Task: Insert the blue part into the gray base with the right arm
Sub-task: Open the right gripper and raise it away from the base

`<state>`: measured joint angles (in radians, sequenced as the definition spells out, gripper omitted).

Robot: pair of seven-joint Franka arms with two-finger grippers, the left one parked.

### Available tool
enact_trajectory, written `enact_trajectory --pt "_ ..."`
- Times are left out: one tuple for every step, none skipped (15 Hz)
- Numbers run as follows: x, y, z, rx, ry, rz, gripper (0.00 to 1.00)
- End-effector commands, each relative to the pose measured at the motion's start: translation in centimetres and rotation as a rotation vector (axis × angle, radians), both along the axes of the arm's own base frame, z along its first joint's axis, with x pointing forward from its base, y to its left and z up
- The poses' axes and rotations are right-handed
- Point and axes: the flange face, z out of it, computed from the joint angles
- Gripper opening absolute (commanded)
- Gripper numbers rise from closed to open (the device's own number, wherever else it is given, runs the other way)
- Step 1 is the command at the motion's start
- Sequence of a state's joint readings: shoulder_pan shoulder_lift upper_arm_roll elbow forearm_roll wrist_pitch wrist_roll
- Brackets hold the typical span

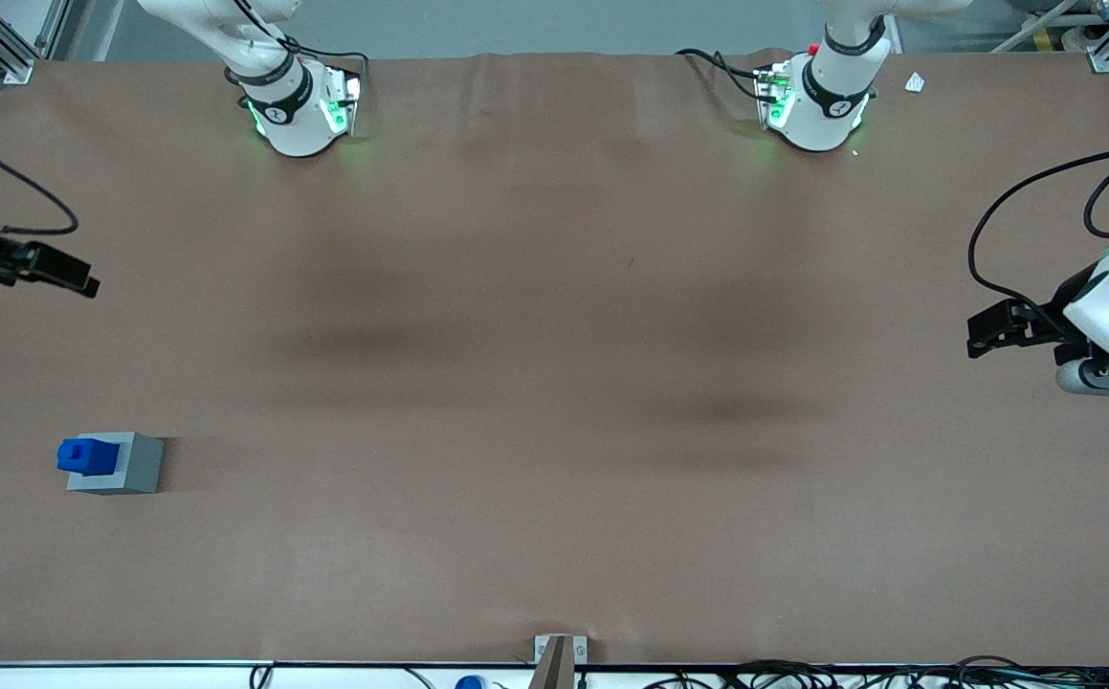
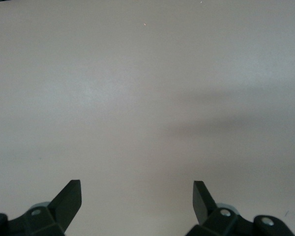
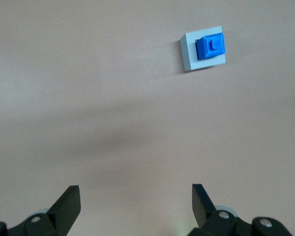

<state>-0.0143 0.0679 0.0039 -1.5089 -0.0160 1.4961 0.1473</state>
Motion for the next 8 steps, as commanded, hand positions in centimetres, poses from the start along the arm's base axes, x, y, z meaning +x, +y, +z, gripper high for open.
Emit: enact_trajectory --pt "-2.7 1.5 -0.7 -0.027 -0.004 0.0 1.0" --pt "-3.3 1.6 -0.8 -0.027 -0.019 0.003 1.0" --pt "-3.4 1.6 -0.9 -0.026 -0.029 0.003 1.0" --pt "-3.3 1.5 -0.7 -0.028 -0.039 0.002 1.0" --pt "-3.1 1.1 0.2 -0.026 -0.054 -0.006 1.0" --pt "-3.1 0.7 0.6 -0.024 -0.057 -0.007 1.0" --pt "-3.1 0.4 0.8 -0.025 -0.06 -0.008 1.0" --pt "-3.1 0.4 0.7 -0.024 -0.058 -0.007 1.0"
